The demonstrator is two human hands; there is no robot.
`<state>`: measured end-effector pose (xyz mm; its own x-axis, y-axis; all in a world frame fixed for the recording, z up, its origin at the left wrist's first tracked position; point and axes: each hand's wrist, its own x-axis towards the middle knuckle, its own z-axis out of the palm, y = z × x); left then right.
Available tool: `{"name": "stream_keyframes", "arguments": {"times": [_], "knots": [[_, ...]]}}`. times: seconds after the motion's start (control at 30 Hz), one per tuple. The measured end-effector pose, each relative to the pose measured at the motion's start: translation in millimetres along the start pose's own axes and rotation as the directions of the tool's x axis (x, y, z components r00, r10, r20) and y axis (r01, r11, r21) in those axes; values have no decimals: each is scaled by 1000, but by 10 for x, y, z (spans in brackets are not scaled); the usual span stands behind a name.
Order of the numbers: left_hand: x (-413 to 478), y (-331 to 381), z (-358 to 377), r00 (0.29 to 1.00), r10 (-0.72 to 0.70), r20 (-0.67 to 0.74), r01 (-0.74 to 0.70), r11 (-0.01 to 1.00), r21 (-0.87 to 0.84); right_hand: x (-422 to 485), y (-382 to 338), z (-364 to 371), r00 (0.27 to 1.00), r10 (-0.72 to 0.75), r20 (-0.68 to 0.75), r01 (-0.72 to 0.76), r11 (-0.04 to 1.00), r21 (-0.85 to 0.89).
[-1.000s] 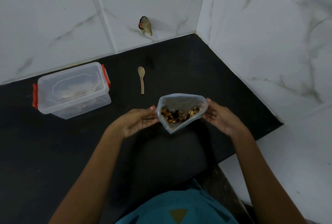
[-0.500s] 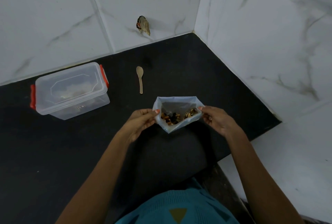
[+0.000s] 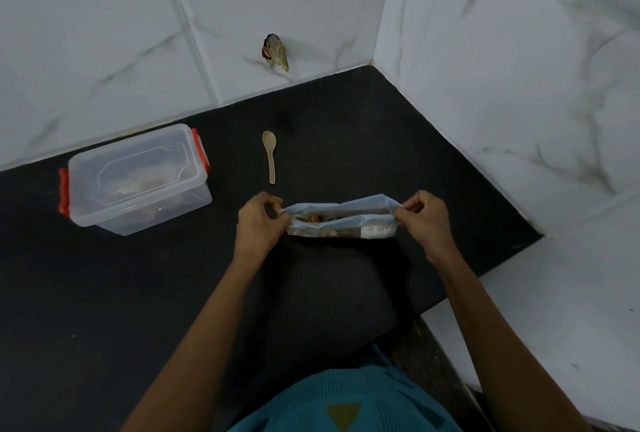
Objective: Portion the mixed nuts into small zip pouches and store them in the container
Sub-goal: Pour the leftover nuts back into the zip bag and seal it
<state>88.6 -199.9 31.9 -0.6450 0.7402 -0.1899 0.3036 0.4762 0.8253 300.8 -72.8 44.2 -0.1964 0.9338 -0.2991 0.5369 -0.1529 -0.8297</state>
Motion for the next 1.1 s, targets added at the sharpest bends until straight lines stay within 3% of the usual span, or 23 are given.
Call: {"name": "stream_keyframes", "arguments": {"times": [0.1,0.23,0.33,0.5,0.7,0.8,0.87,0.93,1.03,1.1], "knots": [[1,41,-12,986,-94,134,106,991,-78,3,-18,-68,988,73,137,-90,988,127],[-23,90,-47,909,-184,375,261,951,-166,-9,12,-85,908,184,375,-277,938,210],[-32,104,-76,849,-218,482,394,868,-301,5,49,-84,854,249,457,-419,850,320],[-55,84,-91,808,-184,560,462,788,-407,70,32,-36,807,351,474,-514,813,273],[-24,71,-43,883,-166,440,354,850,-390,32,-42,-34,793,287,538,-513,790,335],[-29,65,-41,896,-103,431,276,891,-361,0,-55,-54,819,223,529,-366,912,183],[-8,57,-40,928,-67,366,187,934,-303,14,-43,-56,888,154,434,-151,988,-41],[5,68,-11,967,5,256,38,986,-161,26,-32,-18,946,67,317,-12,985,-171],[10,87,77,993,78,91,-73,996,-49,14,-32,74,991,-39,128,77,950,-304],[7,85,95,998,26,55,-23,998,-59,-6,-34,86,998,-32,45,44,953,-301]]}}
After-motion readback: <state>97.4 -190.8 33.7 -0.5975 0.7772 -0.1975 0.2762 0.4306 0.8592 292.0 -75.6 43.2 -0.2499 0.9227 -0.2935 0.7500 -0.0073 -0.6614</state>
